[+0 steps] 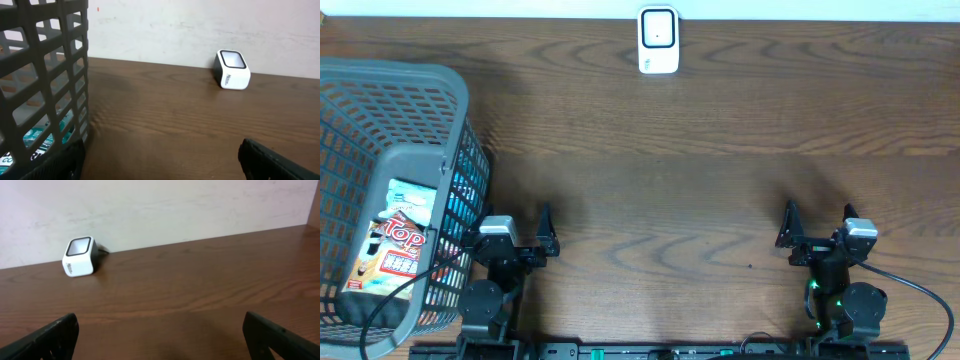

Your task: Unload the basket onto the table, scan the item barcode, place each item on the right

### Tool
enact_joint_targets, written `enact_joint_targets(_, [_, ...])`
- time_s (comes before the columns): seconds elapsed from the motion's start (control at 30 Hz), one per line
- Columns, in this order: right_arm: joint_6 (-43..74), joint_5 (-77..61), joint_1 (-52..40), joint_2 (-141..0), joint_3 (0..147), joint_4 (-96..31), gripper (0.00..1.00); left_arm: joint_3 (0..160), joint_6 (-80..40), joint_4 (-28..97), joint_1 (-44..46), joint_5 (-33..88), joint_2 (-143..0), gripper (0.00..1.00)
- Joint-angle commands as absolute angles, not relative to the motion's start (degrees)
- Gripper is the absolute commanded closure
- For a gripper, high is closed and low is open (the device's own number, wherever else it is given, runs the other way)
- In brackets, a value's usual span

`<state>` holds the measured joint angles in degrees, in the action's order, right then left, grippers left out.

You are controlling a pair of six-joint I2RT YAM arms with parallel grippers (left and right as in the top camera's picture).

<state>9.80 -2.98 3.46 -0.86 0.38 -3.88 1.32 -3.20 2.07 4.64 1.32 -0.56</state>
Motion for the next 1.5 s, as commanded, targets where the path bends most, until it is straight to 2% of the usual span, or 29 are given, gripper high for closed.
enact_joint_targets(0.0, [9.1,-2.7,3.0,-0.7,0.3,-4.1,0.01,0.2,-3.9,4.0,4.6,-0.3,-0.2,0.02])
enact_joint_targets(0.3, [9.1,-2.7,3.0,-0.7,0.3,-4.1,0.01,0.2,-5.0,2.1,4.6,0.3,-0.2,0.02])
enact_joint_targets(0.57, [9.1,-2.7,3.0,-0.7,0.3,-4.1,0.01,0.3,-7.0,-6.9,4.6,14.3,-0.2,0.03])
enact_joint_targets(0.97, [9.1,-2.7,3.0,-0.7,0.3,-4.1,0.01,9.0,-21.9,-10.7,4.6,14.5,-0.7,0.02])
enact_joint_targets(1.47, [9.1,-2.7,3.0,-0.7,0.3,-4.1,0.01,27.3,-21.7,-7.2,4.6,24.1,-23.7,0.02])
